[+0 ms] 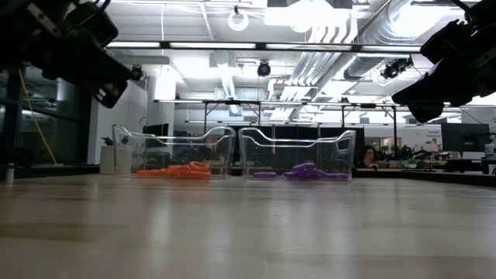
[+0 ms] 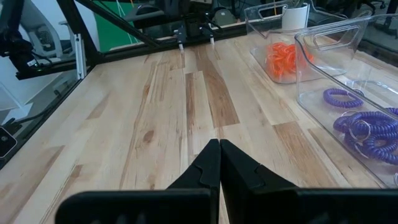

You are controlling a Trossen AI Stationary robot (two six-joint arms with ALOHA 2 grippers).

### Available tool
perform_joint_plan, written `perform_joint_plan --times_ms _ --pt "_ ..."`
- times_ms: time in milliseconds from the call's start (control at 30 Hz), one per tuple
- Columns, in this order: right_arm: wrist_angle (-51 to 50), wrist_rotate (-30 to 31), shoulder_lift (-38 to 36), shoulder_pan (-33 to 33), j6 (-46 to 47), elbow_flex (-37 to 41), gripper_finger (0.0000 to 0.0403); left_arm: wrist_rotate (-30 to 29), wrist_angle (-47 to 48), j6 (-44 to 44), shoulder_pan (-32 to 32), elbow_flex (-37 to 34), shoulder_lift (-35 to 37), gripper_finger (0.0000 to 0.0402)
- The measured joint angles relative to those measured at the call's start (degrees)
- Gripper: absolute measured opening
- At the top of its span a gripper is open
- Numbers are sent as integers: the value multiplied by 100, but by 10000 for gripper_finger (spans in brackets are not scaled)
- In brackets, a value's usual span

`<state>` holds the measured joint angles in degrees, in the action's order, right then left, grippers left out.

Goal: Sort spring keychains
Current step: Return to Home Position

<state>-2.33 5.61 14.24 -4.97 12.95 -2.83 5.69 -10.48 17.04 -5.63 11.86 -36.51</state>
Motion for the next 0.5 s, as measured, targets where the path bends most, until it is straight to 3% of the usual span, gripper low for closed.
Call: perform_joint_plan --times_ms 500 --pt "0 2 0 0 0 0 0 -7 37 -842 2 -1003 1126 0"
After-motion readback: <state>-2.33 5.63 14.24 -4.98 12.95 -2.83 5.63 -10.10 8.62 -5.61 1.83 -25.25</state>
